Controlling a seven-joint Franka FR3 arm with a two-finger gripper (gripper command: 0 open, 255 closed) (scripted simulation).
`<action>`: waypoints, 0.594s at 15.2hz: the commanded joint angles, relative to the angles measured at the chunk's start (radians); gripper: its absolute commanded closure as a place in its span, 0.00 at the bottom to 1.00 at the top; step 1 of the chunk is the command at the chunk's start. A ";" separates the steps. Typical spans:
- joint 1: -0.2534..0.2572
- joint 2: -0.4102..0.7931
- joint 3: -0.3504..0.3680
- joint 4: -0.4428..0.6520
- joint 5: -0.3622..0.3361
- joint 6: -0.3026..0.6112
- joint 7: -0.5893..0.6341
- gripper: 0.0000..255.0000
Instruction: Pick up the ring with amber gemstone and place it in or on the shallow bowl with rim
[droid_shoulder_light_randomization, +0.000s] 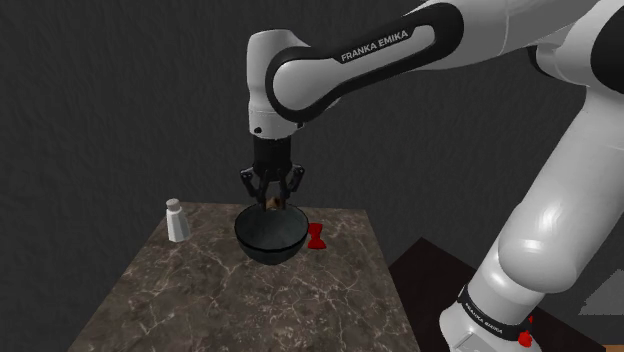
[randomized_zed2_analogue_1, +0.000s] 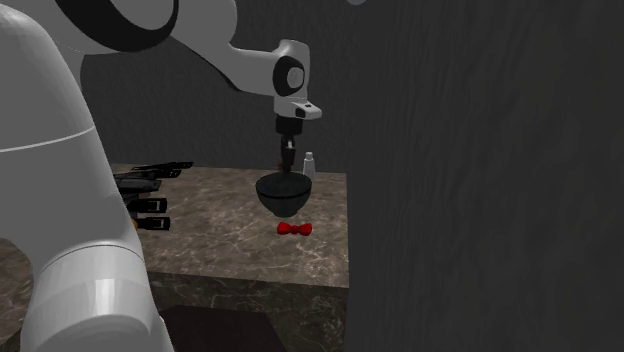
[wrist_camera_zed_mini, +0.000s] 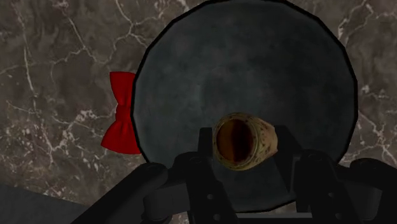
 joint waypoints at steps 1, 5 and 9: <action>0.001 0.013 0.001 -0.013 -0.006 0.024 0.003 1.00; 0.003 0.036 0.003 -0.045 -0.017 0.077 0.009 1.00; 0.004 0.041 0.003 -0.051 -0.019 0.087 0.010 1.00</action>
